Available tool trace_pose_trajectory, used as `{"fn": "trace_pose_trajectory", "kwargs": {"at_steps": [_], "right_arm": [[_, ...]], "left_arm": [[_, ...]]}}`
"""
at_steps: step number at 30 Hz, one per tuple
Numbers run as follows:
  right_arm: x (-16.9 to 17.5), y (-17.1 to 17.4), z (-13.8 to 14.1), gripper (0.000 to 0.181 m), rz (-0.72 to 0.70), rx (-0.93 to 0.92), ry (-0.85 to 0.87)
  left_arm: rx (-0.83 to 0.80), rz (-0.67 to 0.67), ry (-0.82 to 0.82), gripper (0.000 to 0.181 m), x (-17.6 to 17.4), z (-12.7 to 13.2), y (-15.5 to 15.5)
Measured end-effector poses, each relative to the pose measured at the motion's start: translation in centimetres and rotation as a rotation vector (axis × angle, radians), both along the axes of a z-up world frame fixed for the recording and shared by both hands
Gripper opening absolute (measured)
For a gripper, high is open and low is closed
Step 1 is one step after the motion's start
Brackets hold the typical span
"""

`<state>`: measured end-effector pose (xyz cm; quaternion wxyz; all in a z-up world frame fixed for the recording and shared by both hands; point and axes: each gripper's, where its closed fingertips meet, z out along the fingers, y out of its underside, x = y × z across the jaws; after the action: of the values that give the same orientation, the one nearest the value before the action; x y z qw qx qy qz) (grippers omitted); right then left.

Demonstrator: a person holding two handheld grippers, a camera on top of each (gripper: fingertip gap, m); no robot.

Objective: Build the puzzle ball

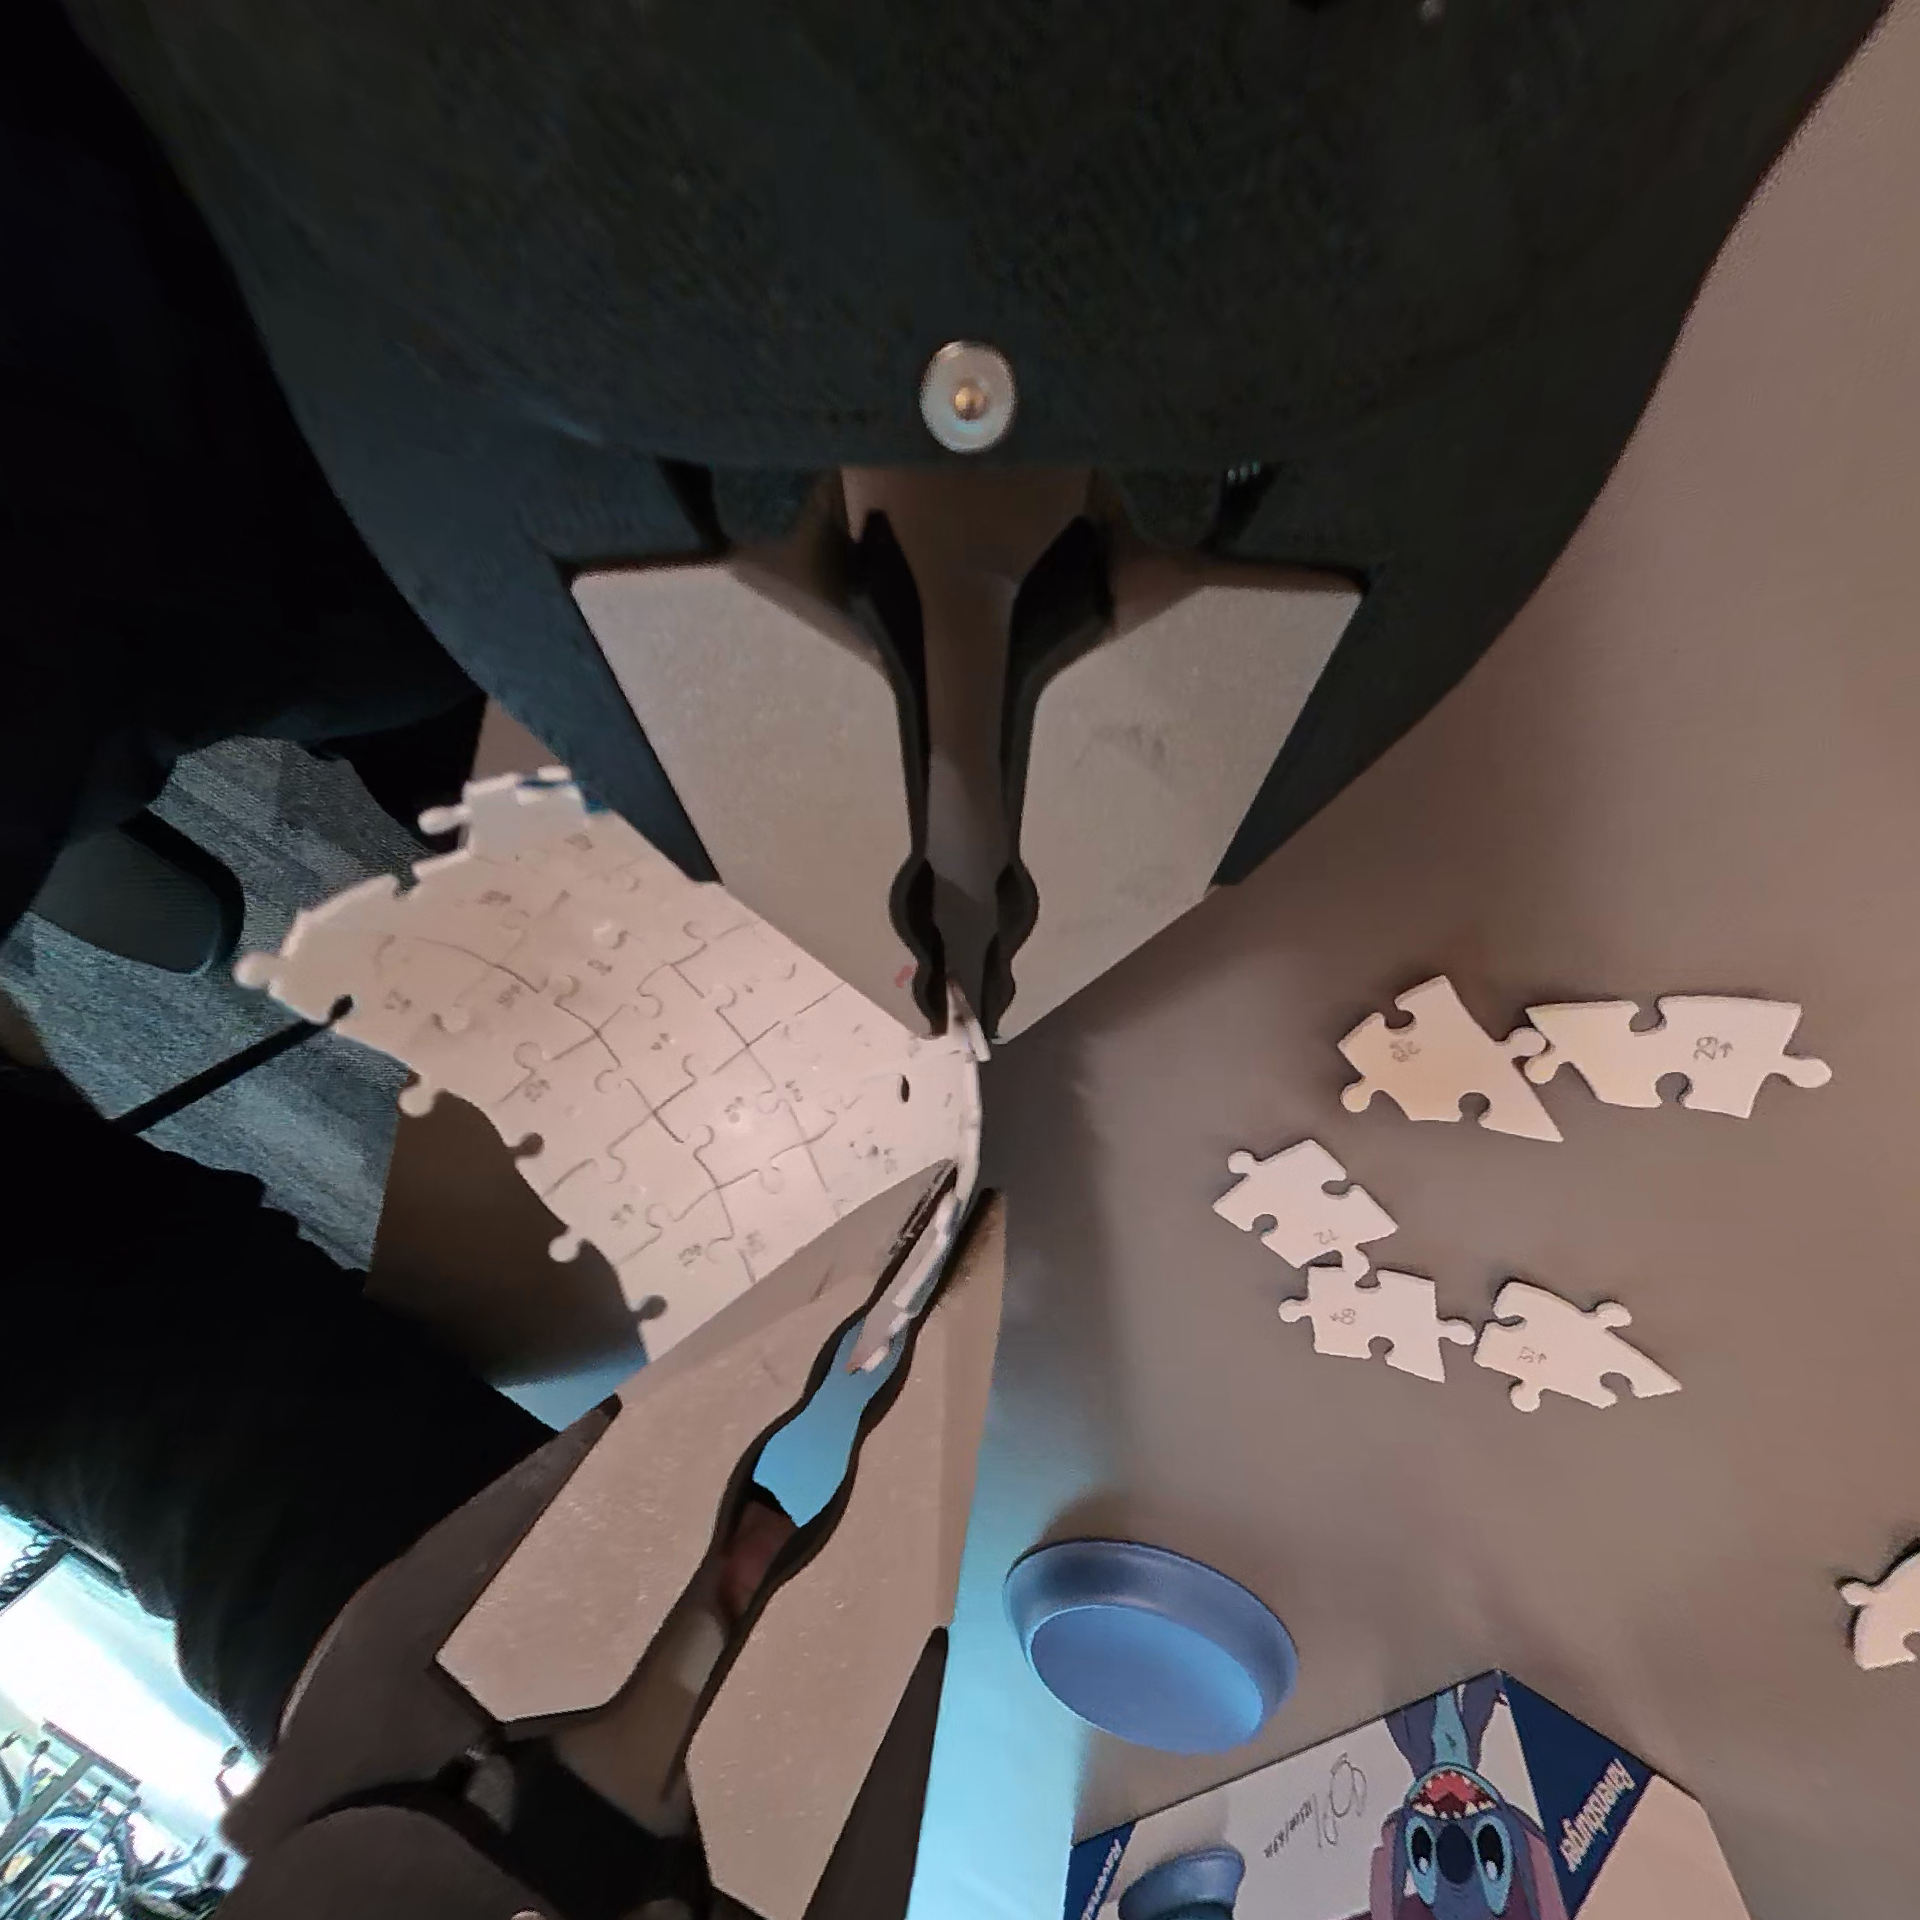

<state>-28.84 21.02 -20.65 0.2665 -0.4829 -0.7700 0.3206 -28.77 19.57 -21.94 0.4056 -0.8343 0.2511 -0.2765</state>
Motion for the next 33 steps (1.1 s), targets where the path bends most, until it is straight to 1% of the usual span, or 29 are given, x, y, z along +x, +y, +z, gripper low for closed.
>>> {"fn": "trace_pose_trajectory", "kwargs": {"at_steps": [5,8,11,16,21,23,27,29,30,33], "right_arm": [[0.1,0.1,0.2,0.002,-0.012,0.017,0.010],[0.1,0.3,0.4,0.002,-0.023,0.061,0.021],[0.1,0.4,0.4,0.002,-0.027,0.113,0.030],[0.0,0.3,0.6,0.001,-0.033,0.116,0.053],[-0.2,0.5,0.8,0.001,-0.062,0.141,0.087],[-0.2,0.6,0.8,0.001,-0.068,0.122,0.088],[0.0,0.6,1.1,0.005,-0.067,0.030,0.103],[0.2,0.2,1.1,0.014,-0.045,-0.050,0.093],[0.2,0.1,1.0,0.016,-0.034,-0.082,0.083],[0.4,0.2,0.0,0.012,-0.017,-0.081,0.053]], "left_arm": [[0.028,-0.004,0.012,0.003,0.2,0.2,0.1],[0.005,0.025,-0.014,0.003,0.1,0.2,0.4],[-0.042,0.042,-0.063,0.002,0.1,0.2,0.6],[-0.116,0.081,-0.163,0.000,-0.2,0.3,0.8],[-0.107,0.127,-0.138,0.000,-0.5,0.5,1.0],[-0.103,0.121,-0.098,0.000,-0.5,0.5,1.0],[-0.070,0.104,-0.036,0.000,-0.3,0.9,0.8],[-0.054,0.082,-0.030,0.000,0.1,1.2,0.7],[-0.049,0.074,-0.027,0.000,0.3,1.4,0.6],[-0.039,0.064,-0.002,0.000,0.5,1.4,0.6]]}}
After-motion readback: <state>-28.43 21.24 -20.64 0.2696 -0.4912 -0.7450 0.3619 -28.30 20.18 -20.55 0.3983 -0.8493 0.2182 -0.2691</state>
